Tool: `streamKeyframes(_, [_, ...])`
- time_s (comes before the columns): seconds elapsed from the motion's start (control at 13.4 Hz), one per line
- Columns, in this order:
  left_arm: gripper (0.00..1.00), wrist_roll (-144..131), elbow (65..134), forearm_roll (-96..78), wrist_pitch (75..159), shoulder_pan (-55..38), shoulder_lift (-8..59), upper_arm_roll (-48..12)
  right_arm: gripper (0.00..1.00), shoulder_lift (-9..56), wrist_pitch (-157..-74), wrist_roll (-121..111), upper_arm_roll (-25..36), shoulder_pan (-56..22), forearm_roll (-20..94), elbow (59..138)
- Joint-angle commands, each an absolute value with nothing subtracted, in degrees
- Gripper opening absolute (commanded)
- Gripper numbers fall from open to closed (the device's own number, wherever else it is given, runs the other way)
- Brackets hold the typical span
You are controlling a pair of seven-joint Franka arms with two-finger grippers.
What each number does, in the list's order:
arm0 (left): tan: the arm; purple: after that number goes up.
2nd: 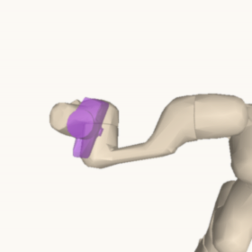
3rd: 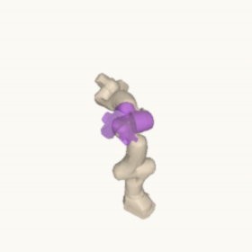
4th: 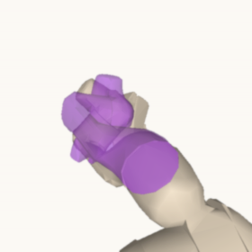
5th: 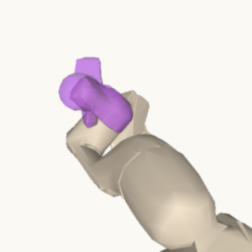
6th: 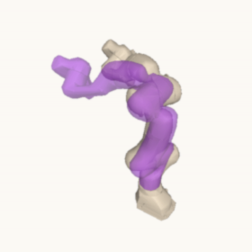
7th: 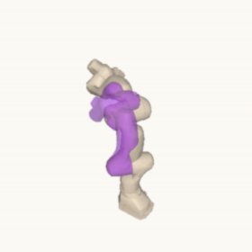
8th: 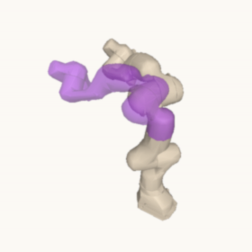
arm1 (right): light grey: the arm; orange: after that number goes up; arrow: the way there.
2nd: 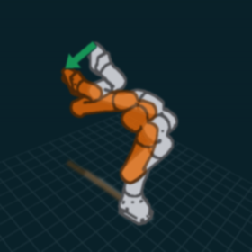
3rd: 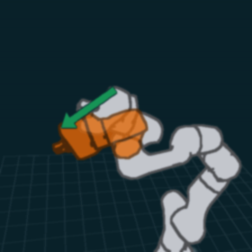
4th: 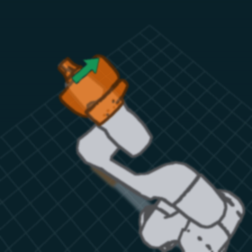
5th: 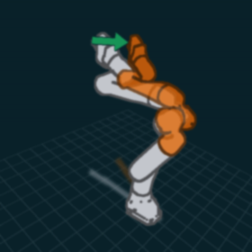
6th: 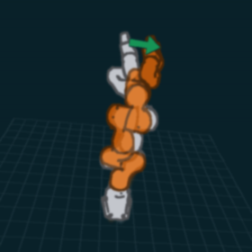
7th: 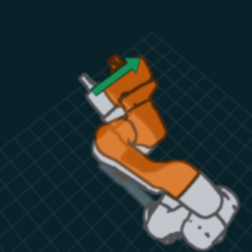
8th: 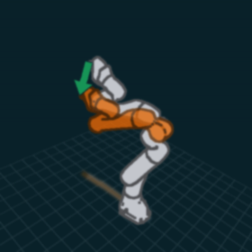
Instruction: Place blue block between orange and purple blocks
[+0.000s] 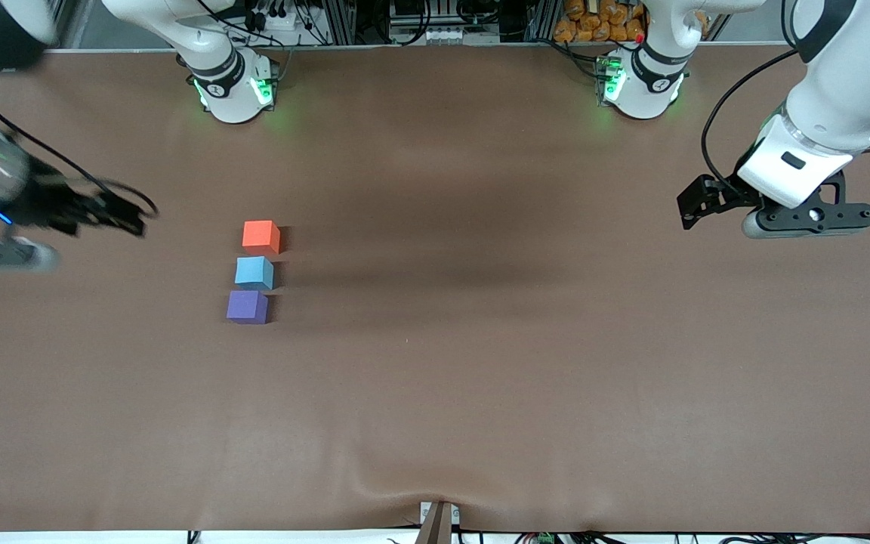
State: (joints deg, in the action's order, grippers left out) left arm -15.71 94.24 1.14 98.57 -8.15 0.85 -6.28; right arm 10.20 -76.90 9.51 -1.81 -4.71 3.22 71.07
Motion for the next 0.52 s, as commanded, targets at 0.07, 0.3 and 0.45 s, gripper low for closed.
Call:
streamKeyframes(0.07, [1.0, -15.47, 92.55, 1.23, 96.25, -6.77, -0.08, -6.5, 1.0, 3.97, -76.64, 10.55, -9.05, 2.46, 2.37, 74.96])
streamKeyframes(0.3, [1.0, -14.77, 92.46, 1.23, 92.29, -5.63, -1.76, -6.42, 1.0, 0.89, -77.08, 10.63, -6.78, 1.58, 1.58, 79.71])
streamKeyframes(0.45, [1.0, -14.33, 92.37, 1.23, 89.49, -5.62, -1.85, -6.5, 1.0, -1.13, -78.04, 10.46, -3.97, -1.04, 1.58, 82.96])
